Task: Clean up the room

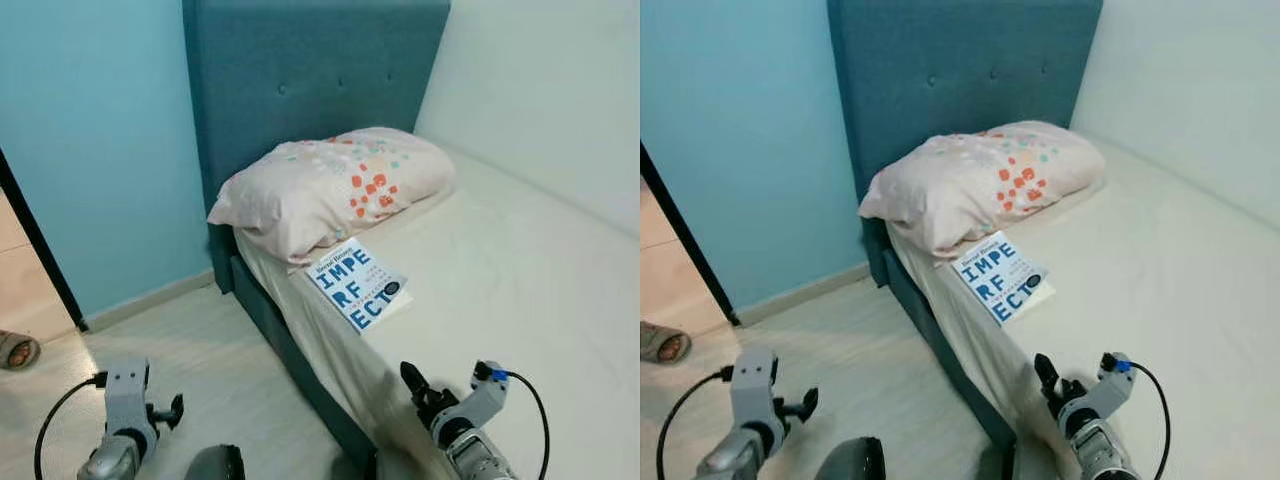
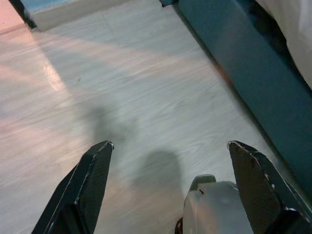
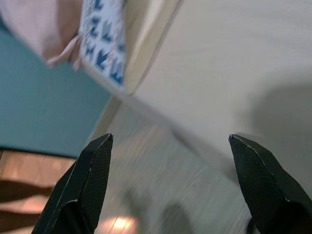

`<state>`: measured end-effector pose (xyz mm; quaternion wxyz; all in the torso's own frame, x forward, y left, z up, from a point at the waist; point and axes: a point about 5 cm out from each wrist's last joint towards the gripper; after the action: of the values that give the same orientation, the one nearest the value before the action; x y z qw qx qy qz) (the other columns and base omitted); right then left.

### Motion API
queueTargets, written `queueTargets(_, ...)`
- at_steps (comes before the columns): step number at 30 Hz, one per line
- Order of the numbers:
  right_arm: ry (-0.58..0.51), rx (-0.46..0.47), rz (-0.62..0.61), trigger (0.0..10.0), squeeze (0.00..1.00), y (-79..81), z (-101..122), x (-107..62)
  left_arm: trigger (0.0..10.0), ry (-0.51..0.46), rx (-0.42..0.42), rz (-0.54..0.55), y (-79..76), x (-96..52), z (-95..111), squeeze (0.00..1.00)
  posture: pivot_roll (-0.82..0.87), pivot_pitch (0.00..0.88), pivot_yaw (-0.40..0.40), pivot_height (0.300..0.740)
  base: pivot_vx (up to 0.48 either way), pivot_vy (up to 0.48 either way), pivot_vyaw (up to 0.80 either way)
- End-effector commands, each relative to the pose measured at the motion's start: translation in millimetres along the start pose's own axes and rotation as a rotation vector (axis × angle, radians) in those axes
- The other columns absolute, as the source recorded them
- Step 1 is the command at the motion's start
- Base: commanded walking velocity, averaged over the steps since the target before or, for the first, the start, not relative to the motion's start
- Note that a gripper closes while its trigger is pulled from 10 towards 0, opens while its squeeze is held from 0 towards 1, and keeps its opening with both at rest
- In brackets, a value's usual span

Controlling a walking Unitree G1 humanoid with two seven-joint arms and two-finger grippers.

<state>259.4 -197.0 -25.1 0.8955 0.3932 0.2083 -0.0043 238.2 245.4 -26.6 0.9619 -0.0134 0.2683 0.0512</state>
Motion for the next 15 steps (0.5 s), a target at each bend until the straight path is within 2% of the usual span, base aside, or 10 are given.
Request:
queueTargets(1, 0.033, -0.033, 0.054, 10.0, 0.0, 11.3, -2, 6.3, 10.0, 0.02, -0.004, -0.013, -10.1, 2.6, -2, 0.0, 0.12, 0.0, -0.116, 0.615, -0.48, 0.0, 0.0)
queueTargets(3, 0.051, -0.049, 0.083, 10.0, 0.0, 16.5, -6, 8.0, 10.0, 0.012, -0.022, -0.003, -11.0, 3.6, -1, 0.0, 0.12, 0.0, -0.118, 0.62, -0.428, 0.0, 0.0)
queueTargets(7, 0.099, -0.083, 0.099, 10.0, 0.0, 19.5, -17, 7.5, 10.0, 0.015, -0.037, 0.007, -11.1, 2.6, -5, 0.0, 0.12, 0.0, -0.121, 0.63, 0.0, 0.0, 0.0)
queueTargets(9, 0.147, -0.116, 0.085, 10.0, 0.0, 16.7, -27, 4.1, 10.0, 0.05, -0.031, 0.031, -9.1, 0.7, -12, 0.0, 0.12, 0.0, -0.122, 0.64, 0.0, 0.0, 0.0)
queueTargets(15, 0.197, -0.115, 0.0, 10.0, 0.0, 1.7, -39, -6.0, 10.0, 0.131, -0.029, 0.066, -3.7, -6.6, -30, 0.0, 0.12, 0.0, -0.123, 0.654, 0.0, 0.0, 0.0)
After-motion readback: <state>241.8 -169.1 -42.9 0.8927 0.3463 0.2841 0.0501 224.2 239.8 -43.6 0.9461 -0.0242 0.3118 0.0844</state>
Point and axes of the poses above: a point about 5 cm out from each wrist's last joint towards the gripper, its own x axis pointing out of the wrist towards the gripper, its own z axis along the axis of the wrist's last joint, y = z × x, and after that the axes turned 1 degree about x, right-handed
